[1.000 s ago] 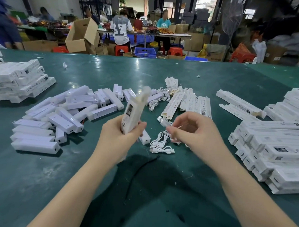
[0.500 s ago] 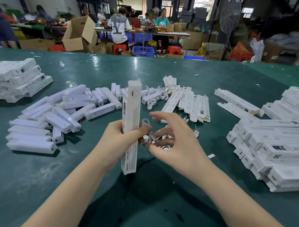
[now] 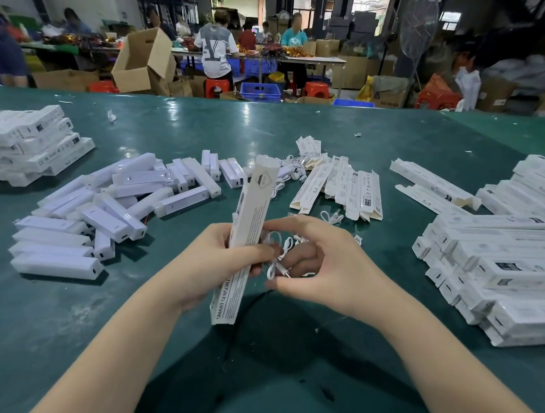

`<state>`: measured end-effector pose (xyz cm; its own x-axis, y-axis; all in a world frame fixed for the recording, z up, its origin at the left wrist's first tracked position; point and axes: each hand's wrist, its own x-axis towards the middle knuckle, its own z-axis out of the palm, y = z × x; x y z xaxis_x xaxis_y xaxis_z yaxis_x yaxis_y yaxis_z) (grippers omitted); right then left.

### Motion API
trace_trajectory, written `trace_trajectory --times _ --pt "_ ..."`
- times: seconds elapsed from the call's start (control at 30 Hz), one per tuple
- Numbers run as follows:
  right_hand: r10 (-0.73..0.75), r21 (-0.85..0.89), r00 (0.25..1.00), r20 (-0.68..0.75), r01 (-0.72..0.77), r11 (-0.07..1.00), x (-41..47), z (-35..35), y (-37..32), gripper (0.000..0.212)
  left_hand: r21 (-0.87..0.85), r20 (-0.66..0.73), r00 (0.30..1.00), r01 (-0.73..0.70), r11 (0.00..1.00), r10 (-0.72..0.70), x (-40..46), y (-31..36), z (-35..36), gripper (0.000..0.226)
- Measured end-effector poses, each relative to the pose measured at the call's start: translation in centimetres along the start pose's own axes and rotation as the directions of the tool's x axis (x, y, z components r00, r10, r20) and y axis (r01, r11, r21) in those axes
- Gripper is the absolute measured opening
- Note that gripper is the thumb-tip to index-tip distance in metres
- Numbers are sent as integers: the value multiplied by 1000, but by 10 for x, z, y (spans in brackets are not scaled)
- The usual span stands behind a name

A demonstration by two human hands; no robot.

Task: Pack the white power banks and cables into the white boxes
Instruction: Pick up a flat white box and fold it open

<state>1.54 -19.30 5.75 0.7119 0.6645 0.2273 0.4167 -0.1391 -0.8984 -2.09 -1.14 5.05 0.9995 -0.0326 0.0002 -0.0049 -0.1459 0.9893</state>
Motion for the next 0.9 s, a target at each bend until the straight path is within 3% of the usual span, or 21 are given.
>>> trace_trajectory --times 0.3,0.37,0.7,0.8,0.9 --pt "-102 -177 994 -39 94 980 0 5 -1 61 2 -42 999 4 1000 -4 0 -1 4 14" --pt "-127 -134 990 -68 117 984 0 6 0 58 -48 -28 1000 -3 999 2 0 0 3 4" --pt "-27 300 987 -158 74 951 1 1 -6 28 -286 117 993 51 957 -18 -3 3 -2 21" --pt "-19 322 983 -182 78 944 2 2 -5 27 -294 86 996 40 955 -15 -2 3 -3 21" --pt "-20 219 981 -192 63 974 1 4 -5 38 -280 47 998 50 959 -38 -2 3 -3 19"
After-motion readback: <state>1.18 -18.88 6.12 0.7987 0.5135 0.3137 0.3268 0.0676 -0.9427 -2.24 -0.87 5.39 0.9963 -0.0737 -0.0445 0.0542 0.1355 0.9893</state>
